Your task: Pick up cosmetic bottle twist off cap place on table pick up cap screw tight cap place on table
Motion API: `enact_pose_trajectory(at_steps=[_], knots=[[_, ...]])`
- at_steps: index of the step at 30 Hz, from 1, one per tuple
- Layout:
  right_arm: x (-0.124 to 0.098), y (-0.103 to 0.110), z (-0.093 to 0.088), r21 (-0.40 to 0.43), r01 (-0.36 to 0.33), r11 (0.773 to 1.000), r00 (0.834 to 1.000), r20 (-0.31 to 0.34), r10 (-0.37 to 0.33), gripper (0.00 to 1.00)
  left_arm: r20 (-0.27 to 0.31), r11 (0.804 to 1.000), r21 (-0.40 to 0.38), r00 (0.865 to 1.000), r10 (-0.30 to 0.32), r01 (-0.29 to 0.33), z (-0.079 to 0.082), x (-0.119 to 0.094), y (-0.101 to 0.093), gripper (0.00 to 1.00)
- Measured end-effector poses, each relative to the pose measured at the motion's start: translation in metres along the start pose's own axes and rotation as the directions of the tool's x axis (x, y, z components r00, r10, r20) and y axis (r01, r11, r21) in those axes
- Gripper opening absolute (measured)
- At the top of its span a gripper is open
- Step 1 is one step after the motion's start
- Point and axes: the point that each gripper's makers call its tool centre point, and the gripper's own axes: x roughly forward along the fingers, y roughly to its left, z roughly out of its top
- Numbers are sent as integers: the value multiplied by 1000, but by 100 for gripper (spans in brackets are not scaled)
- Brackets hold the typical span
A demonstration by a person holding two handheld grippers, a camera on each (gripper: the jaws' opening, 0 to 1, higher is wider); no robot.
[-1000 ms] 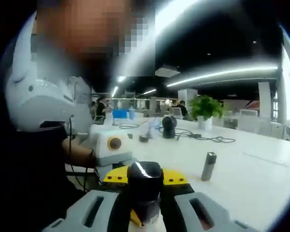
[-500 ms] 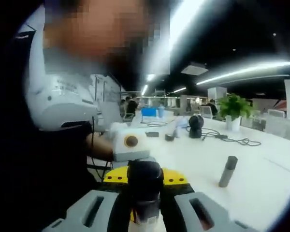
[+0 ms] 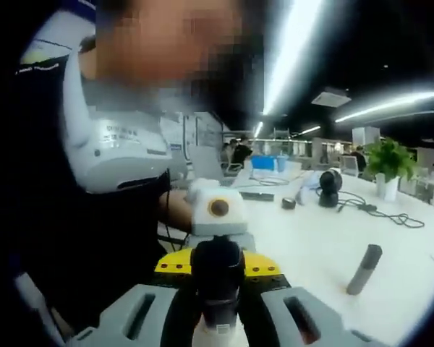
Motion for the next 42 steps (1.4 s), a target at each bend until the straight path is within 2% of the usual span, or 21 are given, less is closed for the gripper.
enact_pose_trajectory(at_steps=[10,23,25,28,31,34,37,38,40,42], knots=[[-4,3,0,-20,-71,997,997,10,71,16,0,1000,0,1000,0,0,0,0,2,13],[-1,7,3,-32,-61,998,998,15,62,16,2,1000,5,1000,-2,2,0,0,1,13],[-1,1,4,-13,-30,999,999,27,30,17,2,1000,3,1000,6,-6,0,0,3,13],[-3,-6,5,29,14,999,997,71,-16,36,2,1000,4,1000,8,-8,0,0,3,13],[-6,-2,8,46,18,999,995,101,-23,37,2,1000,4,1000,8,-8,0,0,3,13],[-7,-11,7,54,78,995,992,99,-83,40,1,1000,5,1000,9,-9,0,0,3,13],[-6,-12,10,86,130,988,979,148,-141,43,1,1000,5,1000,16,-16,0,0,4,13],[-6,-16,16,102,153,983,969,180,-170,43,1,1000,6,1000,16,-16,0,0,4,13],[-39,-22,10,134,185,974,954,215,-211,42,2,1000,6,1000,17,-17,0,0,5,13],[-44,-34,14,143,251,957,930,237,-279,42,2,1000,8,1000,19,-19,0,0,5,13]])
